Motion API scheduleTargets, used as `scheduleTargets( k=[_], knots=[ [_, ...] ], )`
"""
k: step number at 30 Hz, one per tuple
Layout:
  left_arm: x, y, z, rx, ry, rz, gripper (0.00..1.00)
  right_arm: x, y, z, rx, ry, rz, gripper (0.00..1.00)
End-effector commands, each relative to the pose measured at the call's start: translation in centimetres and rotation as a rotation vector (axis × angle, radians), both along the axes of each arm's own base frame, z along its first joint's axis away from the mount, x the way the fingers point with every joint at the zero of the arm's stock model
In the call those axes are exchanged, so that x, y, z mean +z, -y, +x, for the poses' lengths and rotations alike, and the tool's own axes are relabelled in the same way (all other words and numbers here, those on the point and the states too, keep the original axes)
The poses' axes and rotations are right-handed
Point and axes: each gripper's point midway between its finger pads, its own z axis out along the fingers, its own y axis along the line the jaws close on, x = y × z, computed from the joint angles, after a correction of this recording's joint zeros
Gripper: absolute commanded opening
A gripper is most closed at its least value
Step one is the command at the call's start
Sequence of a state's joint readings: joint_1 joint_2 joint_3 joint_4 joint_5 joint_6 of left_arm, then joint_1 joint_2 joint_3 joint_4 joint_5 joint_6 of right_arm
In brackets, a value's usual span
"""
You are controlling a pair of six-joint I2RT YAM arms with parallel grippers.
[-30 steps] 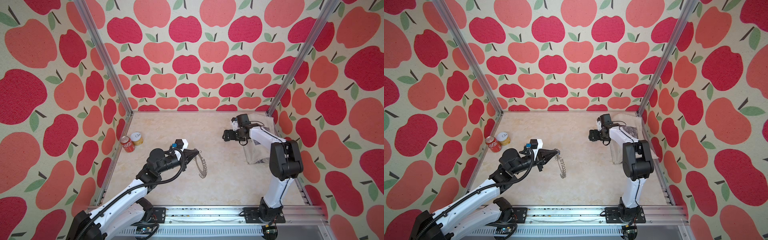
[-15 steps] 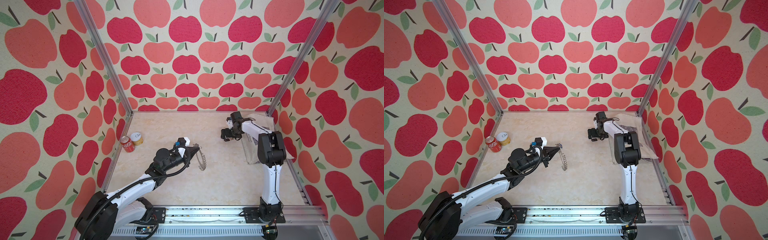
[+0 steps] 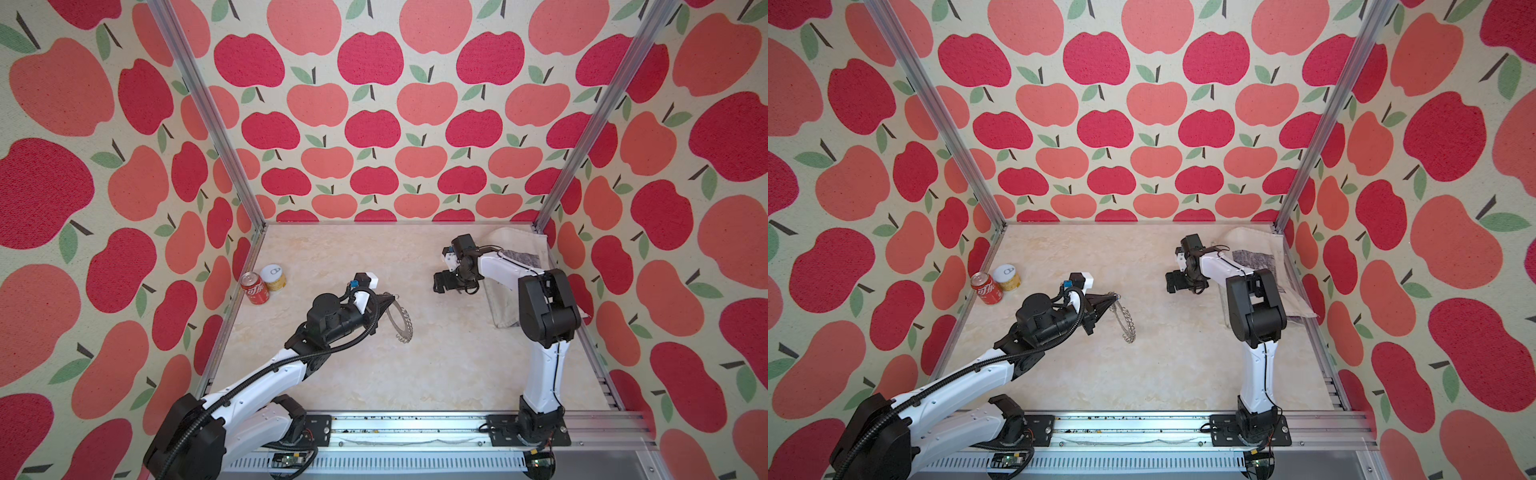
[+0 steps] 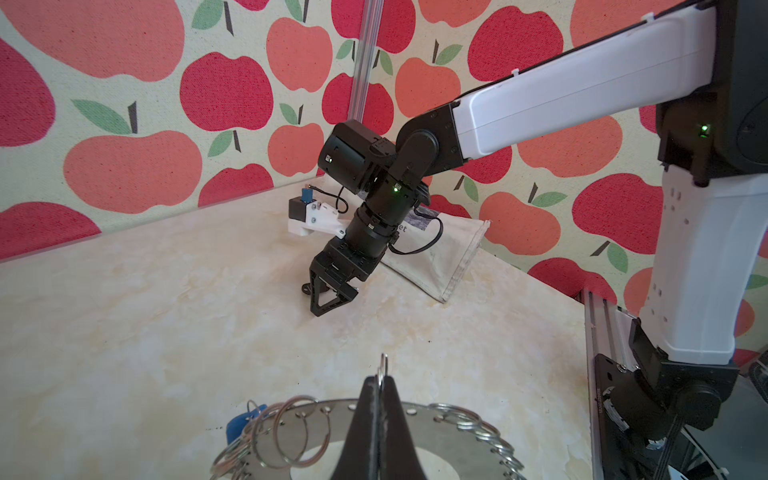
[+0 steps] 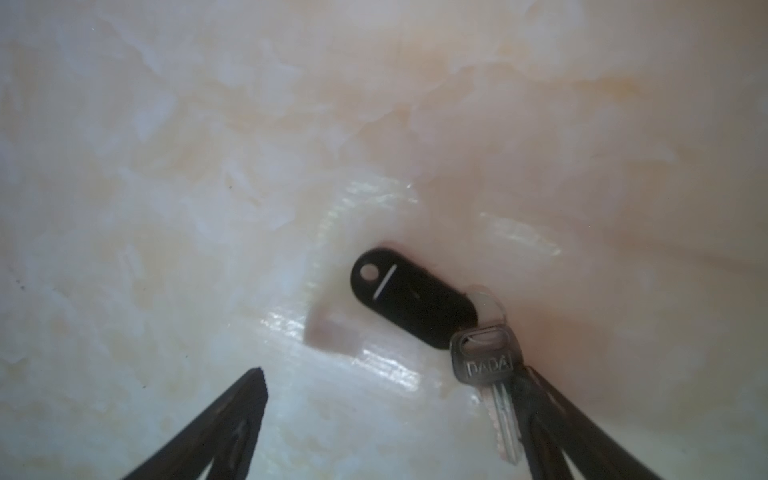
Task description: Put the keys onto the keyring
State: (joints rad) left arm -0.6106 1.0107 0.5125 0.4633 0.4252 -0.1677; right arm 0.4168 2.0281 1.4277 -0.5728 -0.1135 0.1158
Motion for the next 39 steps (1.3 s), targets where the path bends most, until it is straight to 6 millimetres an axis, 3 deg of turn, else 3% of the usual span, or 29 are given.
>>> scheduleTargets(
  k=[1,4,6,10,15,21,29,34,39],
  knots=[
    [1.7,-1.3,0.5,0.07,-0.053,0.008,0.0,-1.0,-2.1,-5.0,0.041,-0.126,0.032,0.95],
    [1.9,-2.0,0.4,0.083,-0.109,0.023,0.0,0.0,-3.9,-7.3,0.088,-0.127,0.04,0.95],
    [1.9,-2.4,0.2,0.085,-0.131,0.041,0.0,1.6,-3.6,-7.3,0.09,-0.072,0.02,0.95],
    [1.4,-2.8,0.1,0.089,-0.147,0.062,0.0,5.0,-2.3,-5.5,0.077,0.05,0.012,0.95],
    [1.1,-2.6,0.3,0.085,-0.152,0.067,0.0,6.2,-3.1,-2.4,0.189,0.119,-0.035,0.99],
    [1.4,-2.6,0.1,0.076,-0.15,0.061,0.0,2.5,0.2,2.2,0.221,0.119,-0.418,0.99],
    [1.7,-2.6,-0.3,0.068,-0.146,0.054,0.0,0.0,2.0,4.0,0.148,0.104,-0.493,0.99],
    [2.2,-2.7,-0.6,0.061,-0.136,0.043,0.0,-0.5,4.8,3.0,0.094,0.04,-0.555,0.99],
    [2.4,-2.7,-0.8,0.057,-0.128,0.035,0.0,-0.6,7.2,-0.9,0.03,-0.036,-0.56,0.99]
  ],
)
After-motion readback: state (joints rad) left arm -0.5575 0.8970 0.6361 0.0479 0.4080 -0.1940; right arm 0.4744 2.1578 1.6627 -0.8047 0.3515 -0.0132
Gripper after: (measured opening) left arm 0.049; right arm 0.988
